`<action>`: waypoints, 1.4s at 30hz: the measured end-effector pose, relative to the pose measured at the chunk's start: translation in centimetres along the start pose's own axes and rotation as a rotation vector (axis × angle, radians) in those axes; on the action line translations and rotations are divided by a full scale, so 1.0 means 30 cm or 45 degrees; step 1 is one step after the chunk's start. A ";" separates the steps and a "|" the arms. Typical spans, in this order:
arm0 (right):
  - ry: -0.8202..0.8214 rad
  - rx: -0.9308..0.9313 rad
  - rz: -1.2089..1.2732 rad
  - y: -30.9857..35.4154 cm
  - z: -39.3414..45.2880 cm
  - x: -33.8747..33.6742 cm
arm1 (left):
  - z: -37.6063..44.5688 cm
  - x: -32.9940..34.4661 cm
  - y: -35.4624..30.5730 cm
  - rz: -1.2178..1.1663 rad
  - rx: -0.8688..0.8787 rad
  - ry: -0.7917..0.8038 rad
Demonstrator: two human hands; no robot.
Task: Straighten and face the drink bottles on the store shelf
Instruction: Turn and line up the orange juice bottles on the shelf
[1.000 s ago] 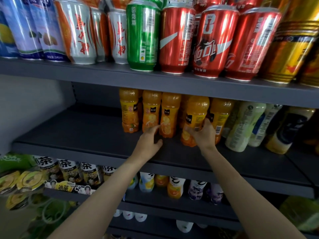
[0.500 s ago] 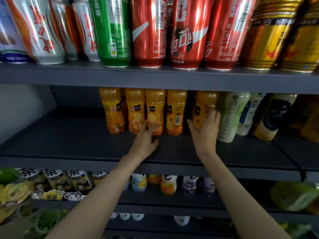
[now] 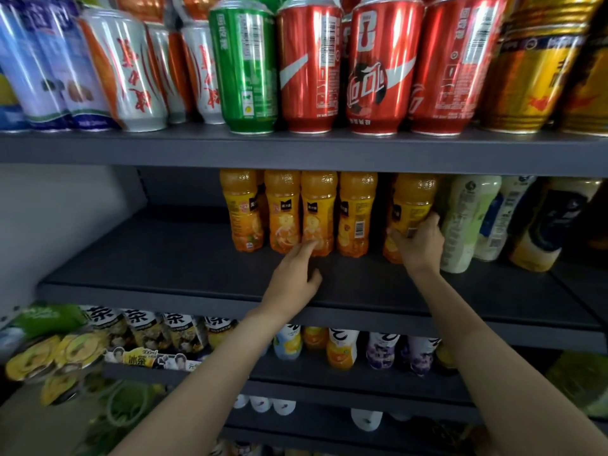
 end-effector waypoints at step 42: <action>0.623 0.681 1.440 0.149 -0.493 -0.040 | -0.222 -0.145 -0.167 -0.620 0.148 0.205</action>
Point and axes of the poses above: each hand's wrist, its own z-axis towards the middle knuckle, its own x-axis out of the palm, y = z × x, the point moved 10 cm from there along z, towards the middle knuckle, and after that the axes turned 2 degrees about y, right-handed, at the moved point
